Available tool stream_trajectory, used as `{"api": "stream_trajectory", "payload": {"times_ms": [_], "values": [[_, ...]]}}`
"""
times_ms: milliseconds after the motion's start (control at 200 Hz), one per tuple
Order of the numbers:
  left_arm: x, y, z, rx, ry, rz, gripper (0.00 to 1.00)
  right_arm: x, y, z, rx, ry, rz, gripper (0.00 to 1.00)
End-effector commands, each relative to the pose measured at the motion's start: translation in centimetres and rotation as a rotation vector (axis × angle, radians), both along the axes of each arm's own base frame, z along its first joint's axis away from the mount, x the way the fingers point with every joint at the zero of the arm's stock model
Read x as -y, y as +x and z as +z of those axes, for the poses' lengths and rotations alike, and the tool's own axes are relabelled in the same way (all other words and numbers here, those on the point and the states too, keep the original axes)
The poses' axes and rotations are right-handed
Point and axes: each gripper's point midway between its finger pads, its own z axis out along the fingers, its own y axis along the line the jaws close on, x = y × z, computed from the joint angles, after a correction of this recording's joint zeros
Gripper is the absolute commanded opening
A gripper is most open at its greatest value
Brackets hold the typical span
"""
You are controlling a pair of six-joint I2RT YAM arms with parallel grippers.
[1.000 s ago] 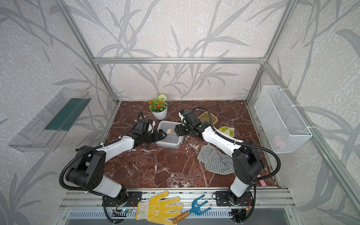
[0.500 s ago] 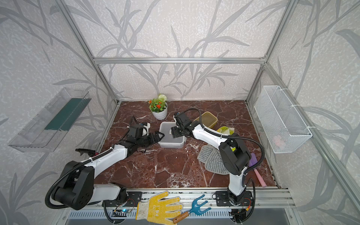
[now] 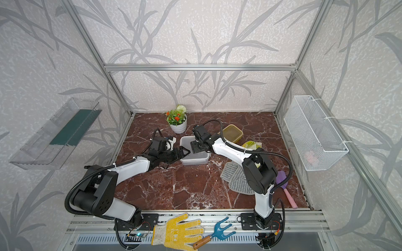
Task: Wipe the insides of the lunch boxes
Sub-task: Adjust the lunch box at the center of the board.
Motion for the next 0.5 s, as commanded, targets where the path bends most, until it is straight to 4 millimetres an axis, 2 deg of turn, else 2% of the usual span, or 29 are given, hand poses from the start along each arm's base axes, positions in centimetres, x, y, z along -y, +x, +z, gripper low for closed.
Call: {"api": "stream_trajectory", "payload": {"times_ms": [0,105,165,345,495], "values": [[0.7,0.4,2.9,0.079,-0.077,0.009,0.92,1.3,0.5,-0.6,-0.001,-0.076,-0.015,0.67],[0.2,0.0,2.7,0.077,-0.058,0.019,0.93,1.7,0.6,-0.5,0.005,-0.088,-0.014,0.67],[-0.9,0.2,2.1,0.066,-0.033,0.053,0.94,1.7,0.6,-0.5,0.009,-0.097,-0.009,0.67],[-5.0,1.5,-0.2,-0.014,-0.099,0.178,0.93,1.7,0.5,-1.0,0.004,-0.105,0.013,0.68],[-4.7,2.6,-0.1,-0.004,-0.198,0.175,0.87,1.5,0.1,-1.6,-0.014,-0.095,0.024,0.68]]}}
